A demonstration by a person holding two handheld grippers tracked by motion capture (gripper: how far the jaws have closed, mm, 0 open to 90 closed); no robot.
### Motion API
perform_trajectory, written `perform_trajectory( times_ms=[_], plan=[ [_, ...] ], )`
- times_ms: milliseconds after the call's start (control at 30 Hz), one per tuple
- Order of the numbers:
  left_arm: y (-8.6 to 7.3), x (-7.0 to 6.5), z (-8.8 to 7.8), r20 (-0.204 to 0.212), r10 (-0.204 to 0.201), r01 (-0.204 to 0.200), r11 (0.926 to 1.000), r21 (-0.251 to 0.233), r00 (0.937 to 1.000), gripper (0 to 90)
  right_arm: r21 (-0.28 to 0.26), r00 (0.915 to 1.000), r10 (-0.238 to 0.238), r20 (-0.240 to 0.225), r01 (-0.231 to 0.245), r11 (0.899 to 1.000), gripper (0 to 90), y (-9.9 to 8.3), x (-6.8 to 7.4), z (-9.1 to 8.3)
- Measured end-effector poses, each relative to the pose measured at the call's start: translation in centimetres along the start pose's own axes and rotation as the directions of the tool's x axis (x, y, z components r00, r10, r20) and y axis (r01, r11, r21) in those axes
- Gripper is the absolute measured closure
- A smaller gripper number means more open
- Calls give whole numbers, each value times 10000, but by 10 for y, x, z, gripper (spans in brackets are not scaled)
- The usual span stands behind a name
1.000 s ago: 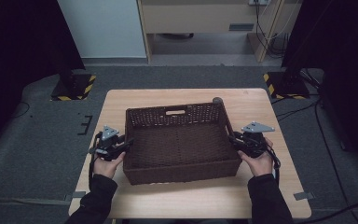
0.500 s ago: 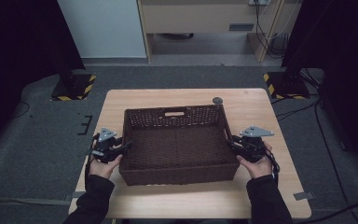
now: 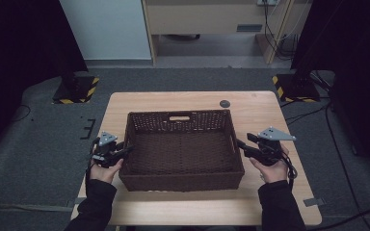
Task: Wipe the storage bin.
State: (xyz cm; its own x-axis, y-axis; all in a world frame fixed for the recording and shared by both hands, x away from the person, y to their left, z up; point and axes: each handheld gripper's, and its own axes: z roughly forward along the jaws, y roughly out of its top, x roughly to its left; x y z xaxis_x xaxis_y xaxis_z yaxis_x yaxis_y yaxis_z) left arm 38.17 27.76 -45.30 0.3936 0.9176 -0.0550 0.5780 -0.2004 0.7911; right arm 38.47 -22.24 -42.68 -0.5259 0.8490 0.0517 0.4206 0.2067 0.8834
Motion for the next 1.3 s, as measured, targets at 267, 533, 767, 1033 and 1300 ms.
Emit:
perform_trajectory(
  times_ms=[267,533,767,1033,1300],
  plan=[
    [-1,1,-2,-32,-32,32,10000,8,10000,620,370,9992,-31,406,16,9993,428,-14,-15,0],
    [-2,5,-4,8,-29,29,10000,41,10000,619,544,9964,20,848,-66,9985,402,-28,-25,-10],
    [-4,11,-6,97,-173,172,9999,14,9998,620,706,9898,229,1406,-331,9970,385,-42,-36,-22],
    [-4,13,-7,92,-138,137,9999,50,9999,619,818,9810,479,1878,-643,9946,380,-56,-49,-35],
    [-5,14,-7,165,-187,187,9998,24,9997,615,1282,9677,739,2410,-1072,9859,390,-79,-60,-43]
  ],
)
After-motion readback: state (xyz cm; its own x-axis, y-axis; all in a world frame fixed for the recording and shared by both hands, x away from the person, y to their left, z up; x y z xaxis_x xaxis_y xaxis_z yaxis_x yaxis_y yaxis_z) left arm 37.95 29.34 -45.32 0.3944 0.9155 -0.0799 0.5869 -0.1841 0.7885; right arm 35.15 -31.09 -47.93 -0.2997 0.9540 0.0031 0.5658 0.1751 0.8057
